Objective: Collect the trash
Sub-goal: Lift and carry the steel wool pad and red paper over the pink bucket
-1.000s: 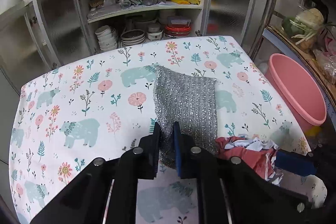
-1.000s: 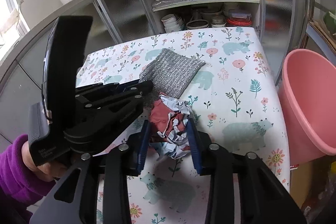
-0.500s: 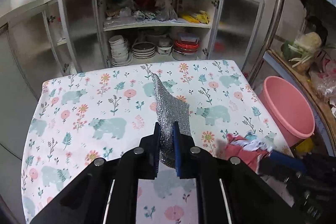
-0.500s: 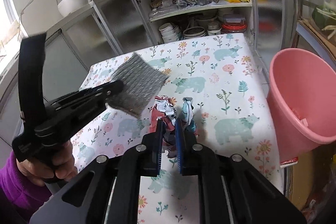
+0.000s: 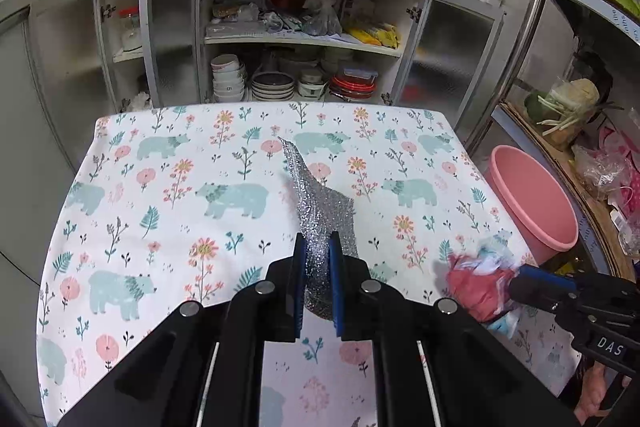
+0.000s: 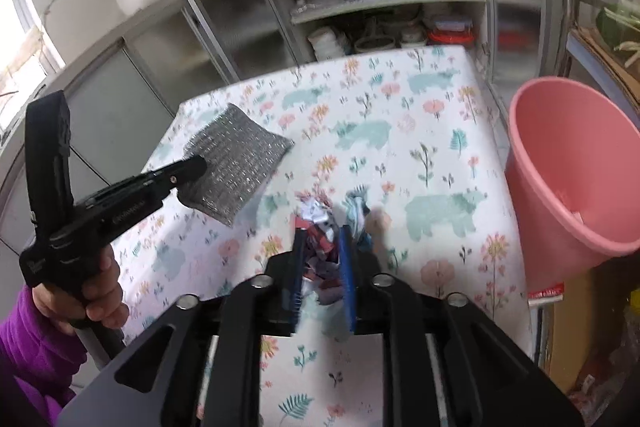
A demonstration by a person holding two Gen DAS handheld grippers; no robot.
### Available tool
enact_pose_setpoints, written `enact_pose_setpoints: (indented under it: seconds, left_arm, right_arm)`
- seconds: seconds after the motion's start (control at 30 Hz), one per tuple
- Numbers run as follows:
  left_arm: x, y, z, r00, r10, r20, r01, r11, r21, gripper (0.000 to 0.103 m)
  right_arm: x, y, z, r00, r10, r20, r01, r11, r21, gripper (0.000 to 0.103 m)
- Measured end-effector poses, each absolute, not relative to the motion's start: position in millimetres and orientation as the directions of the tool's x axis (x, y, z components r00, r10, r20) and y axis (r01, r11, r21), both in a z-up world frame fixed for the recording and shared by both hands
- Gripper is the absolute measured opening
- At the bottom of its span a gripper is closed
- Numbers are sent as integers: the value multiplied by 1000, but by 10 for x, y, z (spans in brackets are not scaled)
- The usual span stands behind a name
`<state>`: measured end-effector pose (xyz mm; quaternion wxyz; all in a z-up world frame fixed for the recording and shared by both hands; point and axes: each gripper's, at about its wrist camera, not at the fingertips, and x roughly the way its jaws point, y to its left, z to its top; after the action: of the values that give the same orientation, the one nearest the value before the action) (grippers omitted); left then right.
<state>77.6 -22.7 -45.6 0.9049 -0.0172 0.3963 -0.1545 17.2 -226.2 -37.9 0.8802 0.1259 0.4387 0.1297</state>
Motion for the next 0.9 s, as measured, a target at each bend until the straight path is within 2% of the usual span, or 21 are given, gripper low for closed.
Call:
enact_pose_setpoints:
  seconds: [0.1,0.17,0.57,0.9]
  left_arm:
    - [760,-197,-518,623,-299,-723,262,950,-168,10]
    - [745,-185,-549,617,-301,-728,262,950,-170,10]
    - [730,-171,-558,606,-318,-729,270,944,-188,10]
    - [676,-330,-547,620,-288,-730,283,950,-135,10]
  right_arm:
    - [119,-2275,-377,568,355,-742,-131,930,345,45]
    - [89,-2277,-382,560,349,-752,-133,933,334,48]
    - [175,-2340,-409,563,236,-792,-74,969,236,49]
    - [289,-2219,-649,530,249,-811,-48,963,264,48]
